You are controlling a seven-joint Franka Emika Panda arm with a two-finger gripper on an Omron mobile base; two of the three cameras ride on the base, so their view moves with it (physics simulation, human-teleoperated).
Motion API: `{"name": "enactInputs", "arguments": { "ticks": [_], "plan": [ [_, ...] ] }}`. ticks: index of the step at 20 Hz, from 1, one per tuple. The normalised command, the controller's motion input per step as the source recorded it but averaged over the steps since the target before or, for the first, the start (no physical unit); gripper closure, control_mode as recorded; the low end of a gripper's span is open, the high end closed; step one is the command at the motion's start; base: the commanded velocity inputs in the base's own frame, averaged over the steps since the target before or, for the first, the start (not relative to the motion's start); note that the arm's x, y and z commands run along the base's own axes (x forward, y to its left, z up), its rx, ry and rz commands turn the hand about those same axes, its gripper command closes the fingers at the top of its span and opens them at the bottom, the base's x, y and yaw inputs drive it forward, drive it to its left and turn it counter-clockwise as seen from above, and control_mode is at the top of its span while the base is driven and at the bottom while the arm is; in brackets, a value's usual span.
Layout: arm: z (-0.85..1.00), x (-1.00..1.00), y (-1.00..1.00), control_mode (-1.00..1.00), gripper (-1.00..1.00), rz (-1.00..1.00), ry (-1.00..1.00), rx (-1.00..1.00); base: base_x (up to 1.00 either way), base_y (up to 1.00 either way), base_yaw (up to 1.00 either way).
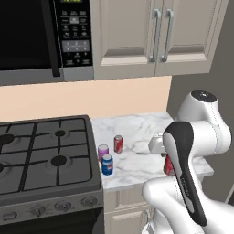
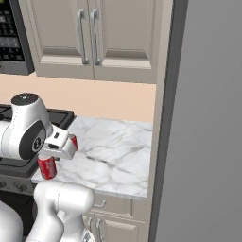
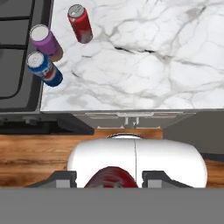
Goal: Four empty soda cans are scattered around the kitchen. Gather all the cans and cluster them next to the stove for recycling.
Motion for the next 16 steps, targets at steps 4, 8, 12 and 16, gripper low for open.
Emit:
{"name": "enactInputs", "arguments": {
  "ticks": [4, 8, 12, 16],
  "plan": [
    [-0.2, 0.4, 0.14, -1.0, 1.0, -0.02, -0.02, 0.0, 0.0, 0.0, 0.0],
    [-0.2, 0.72, 0.19, -1.0, 1.0, -0.09, -0.01, 0.0, 0.0, 0.0, 0.0],
    [-0.1, 0.02, -0.03, -1.0, 1.0, -0.02, -0.03, 0.01, 0.0, 0.0, 0.0],
    [-0.26, 0.31, 0.01, -1.0, 1.0, 0.02, 0.0, 0.02, 0.0, 0.0, 0.0]
  ]
}}
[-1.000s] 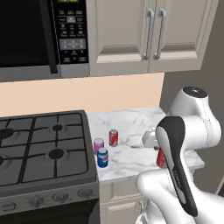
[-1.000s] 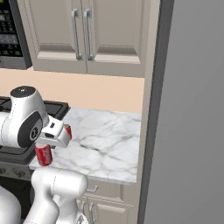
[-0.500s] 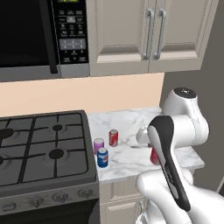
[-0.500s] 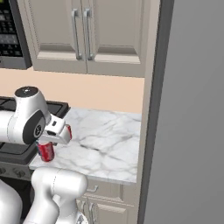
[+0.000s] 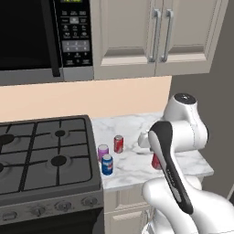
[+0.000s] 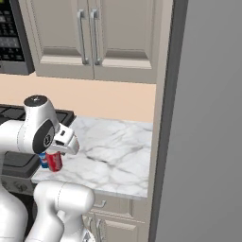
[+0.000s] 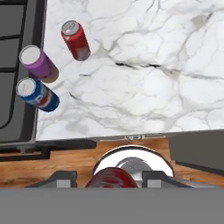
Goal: Four empty soda cans are scattered around the kitchen. Gather all the cans and cluster them next to the stove for recycling.
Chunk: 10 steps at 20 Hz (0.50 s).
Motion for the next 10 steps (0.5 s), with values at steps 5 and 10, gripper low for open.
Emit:
{"name": "enactInputs", "arguments": {
  "ticks": [5, 10],
  "plan": [
    [-0.36, 0.68, 0.32, -1.0, 1.0, 0.0, 0.01, 0.0, 0.0, 0.0, 0.0],
    [-0.32, 0.16, 0.31, -1.0, 1.0, 0.0, 0.01, 0.0, 0.0, 0.0, 0.0]
  ]
}}
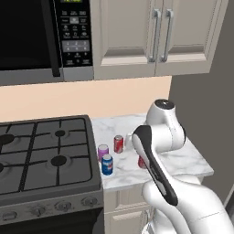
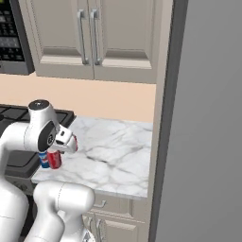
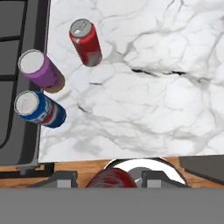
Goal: Four empty soda cans are scattered around the kitchen. Gather all the cans and cluster them next to the stove for recycling.
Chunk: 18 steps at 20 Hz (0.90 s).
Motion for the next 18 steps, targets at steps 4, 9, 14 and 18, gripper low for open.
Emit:
{"name": "enactInputs", "arguments": {
  "ticks": [4, 9, 14, 18],
  "plan": [
    [-0.38, 0.11, 0.21, -1.0, 1.0, 0.0, 0.0, 0.0, 0.0, 0.0, 0.0],
    [-0.37, 0.34, 0.04, -1.0, 1.0, 0.0, 0.0, 0.0, 0.0, 0.0, 0.0],
    [-0.1, 0.29, 0.01, -1.0, 1.0, 0.0, 0.06, 0.0, 0.0, 0.0, 0.0],
    [-0.01, 0.34, 0.15, -1.0, 1.0, 0.0, 0.08, 0.0, 0.0, 0.0, 0.0]
  ]
}}
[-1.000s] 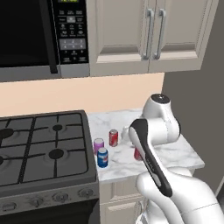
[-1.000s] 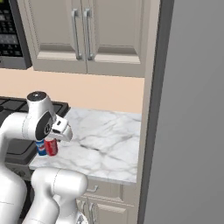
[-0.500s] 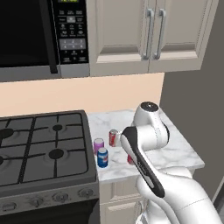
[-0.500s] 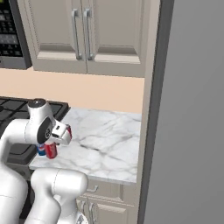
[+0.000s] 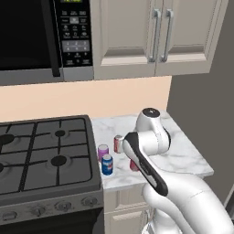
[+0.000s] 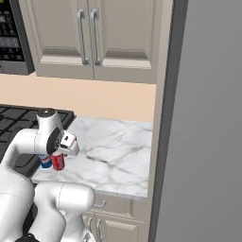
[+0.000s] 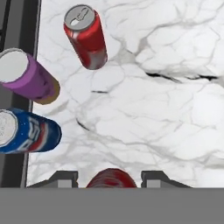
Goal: Four empty soda cans are scattered around the kitchen. Gather all the cans and cluster them next to the stove for recycling.
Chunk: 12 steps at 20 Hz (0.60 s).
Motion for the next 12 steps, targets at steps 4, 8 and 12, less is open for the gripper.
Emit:
{"name": "enactInputs", "arguments": {
  "ticks": [4, 8, 12],
  "plan": [
    [0.0, 0.4, 0.19, -1.0, 1.0, 0.0, 0.07, 0.0, 0.0, 0.0, 0.0],
    [-0.05, 0.33, 0.02, -1.0, 1.0, 0.0, 0.04, 0.0, 0.0, 0.0, 0.0],
    [-0.21, 0.12, 0.07, -1.0, 1.0, 0.0, 0.01, 0.0, 0.0, 0.0, 0.0]
  ]
}}
